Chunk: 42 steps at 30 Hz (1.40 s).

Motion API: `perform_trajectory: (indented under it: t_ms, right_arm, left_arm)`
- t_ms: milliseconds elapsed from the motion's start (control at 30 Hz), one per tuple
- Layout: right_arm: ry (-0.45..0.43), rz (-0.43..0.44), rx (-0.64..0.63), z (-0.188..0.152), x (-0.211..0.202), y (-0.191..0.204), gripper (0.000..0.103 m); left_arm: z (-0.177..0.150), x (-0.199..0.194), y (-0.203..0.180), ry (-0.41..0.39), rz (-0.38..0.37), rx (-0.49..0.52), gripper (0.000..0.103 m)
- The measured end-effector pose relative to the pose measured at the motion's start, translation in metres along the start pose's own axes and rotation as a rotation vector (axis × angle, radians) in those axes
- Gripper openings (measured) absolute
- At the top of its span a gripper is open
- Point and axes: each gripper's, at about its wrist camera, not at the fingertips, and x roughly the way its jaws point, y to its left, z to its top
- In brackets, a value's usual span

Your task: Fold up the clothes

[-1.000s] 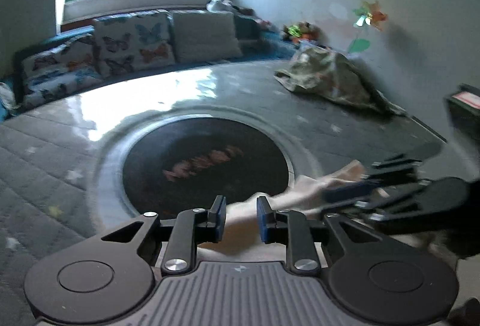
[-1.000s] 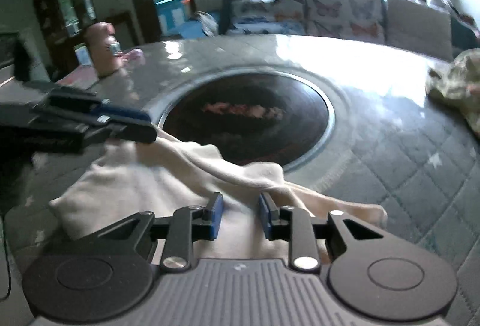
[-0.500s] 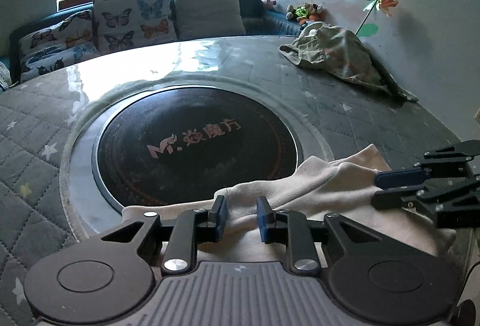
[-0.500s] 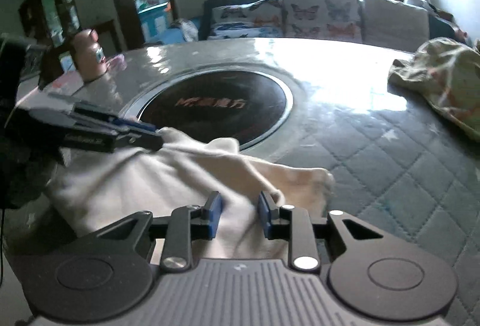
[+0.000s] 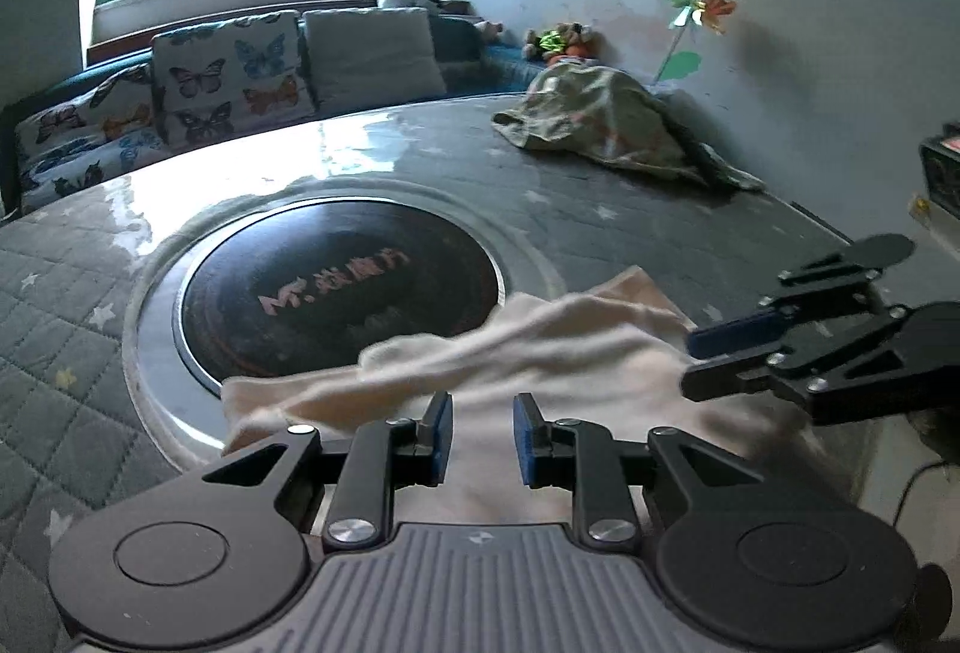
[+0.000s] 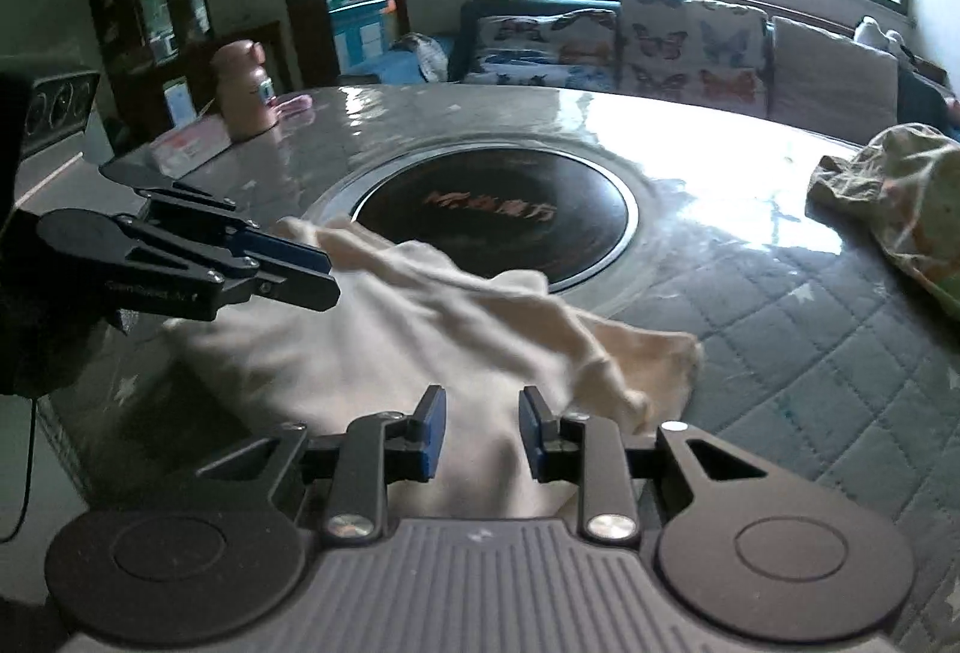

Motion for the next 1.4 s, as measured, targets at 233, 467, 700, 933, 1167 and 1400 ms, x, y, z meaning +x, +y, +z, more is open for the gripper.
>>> perform_trajectory:
  t_ms: [233,467,700,933,1167,1400]
  right_arm:
    - [-0.021,0.043,-0.098,-0.007,-0.007,0.032,0.027]
    - [0.029,0.04,-0.172,-0.023,0.014,0.05,0.024]
    - [-0.006,0.054,-0.157,-0.015,0.001,0.049,0.023]
    - [0.019,0.075,-0.127,-0.016,0.003,0.042,0.025]
    - [0.046,0.048,-0.062,-0.017,-0.001,0.02,0.026]
    - [-0.004,0.002,0.01,-0.005,-0.005,-0.002,0.026]
  left_arm:
    - [-0.023,-0.01,-0.013,0.016,0.027,0.036,0.024]
    - [-0.035,-0.01,-0.009,0.032,0.038,0.012,0.025]
    - [-0.029,-0.016,0.003,-0.007,0.064,-0.024,0.029]
    - [-0.029,-0.013,0.041,-0.004,0.111,-0.145,0.029]
    - [-0.03,-0.004,0.057,-0.002,0.135,-0.178,0.03]
    - [-0.023,-0.007,0.049,-0.019,0.146,-0.142,0.036]
